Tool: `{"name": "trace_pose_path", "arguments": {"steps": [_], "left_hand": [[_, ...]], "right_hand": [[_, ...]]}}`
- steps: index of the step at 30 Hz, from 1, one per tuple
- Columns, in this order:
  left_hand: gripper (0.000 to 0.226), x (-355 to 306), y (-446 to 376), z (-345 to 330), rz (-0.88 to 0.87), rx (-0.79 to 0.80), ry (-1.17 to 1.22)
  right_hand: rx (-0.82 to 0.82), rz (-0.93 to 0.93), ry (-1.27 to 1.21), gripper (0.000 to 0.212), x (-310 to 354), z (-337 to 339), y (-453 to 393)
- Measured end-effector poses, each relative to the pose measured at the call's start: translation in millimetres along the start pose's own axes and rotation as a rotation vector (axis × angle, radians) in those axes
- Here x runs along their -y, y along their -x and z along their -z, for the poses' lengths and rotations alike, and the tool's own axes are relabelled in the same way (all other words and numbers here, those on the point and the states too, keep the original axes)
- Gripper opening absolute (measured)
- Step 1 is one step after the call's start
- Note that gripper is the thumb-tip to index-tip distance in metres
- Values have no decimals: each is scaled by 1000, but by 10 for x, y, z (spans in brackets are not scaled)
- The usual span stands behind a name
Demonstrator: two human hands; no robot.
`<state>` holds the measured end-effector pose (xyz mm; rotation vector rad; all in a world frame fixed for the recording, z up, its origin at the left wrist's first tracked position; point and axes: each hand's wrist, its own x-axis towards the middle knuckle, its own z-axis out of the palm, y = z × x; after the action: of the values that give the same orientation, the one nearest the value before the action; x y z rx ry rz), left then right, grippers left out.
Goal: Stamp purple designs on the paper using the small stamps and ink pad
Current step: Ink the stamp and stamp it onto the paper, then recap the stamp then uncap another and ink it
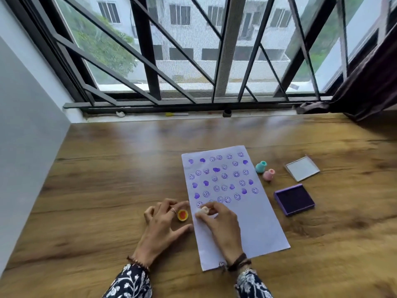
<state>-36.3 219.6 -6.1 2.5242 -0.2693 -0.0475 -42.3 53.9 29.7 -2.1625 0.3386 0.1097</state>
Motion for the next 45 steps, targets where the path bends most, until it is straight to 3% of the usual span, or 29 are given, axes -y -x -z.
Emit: {"name": "trace_pose_path", "arguments": {"steps": [4,7,9,12,14,17,20,26,30,34,40,45], "left_hand": [[36,1,27,16,5,-60,41],[31,-56,40,61,89,-111,120],[28,-118,54,120,146,-156,274],[19,-351,55,222,361,-152,799],[25,-504,38,241,463,-76,1083],[39,-656,11,248,475,23,1222],[36,-747,-39,239,455,59,1305],[31,-909,-137,155,390,97,1299],[37,-1037,-243,130,307,105,1253],[23,-1250,-420,83,209,119,1190],[18,-1605,-715,-234,85,129,924],[16,-1830,-851,-718,12,40,738]], "right_hand": [[63,-288,-608,8,-37,218,-45],[146,-405,-860,3,-45,345,-48],[180,-424,-915,7,-32,400,-19],[234,-348,-935,13,12,471,40],[267,-245,-900,11,67,513,77],[271,-105,-828,12,154,568,117],[242,-9,-718,13,210,643,127],[163,72,-580,18,173,820,111],[125,54,-608,19,112,979,52],[92,57,-668,13,64,1187,-32],[-25,-116,-659,9,-275,1425,-287],[-172,-1,-186,12,-515,1598,-550]]}}
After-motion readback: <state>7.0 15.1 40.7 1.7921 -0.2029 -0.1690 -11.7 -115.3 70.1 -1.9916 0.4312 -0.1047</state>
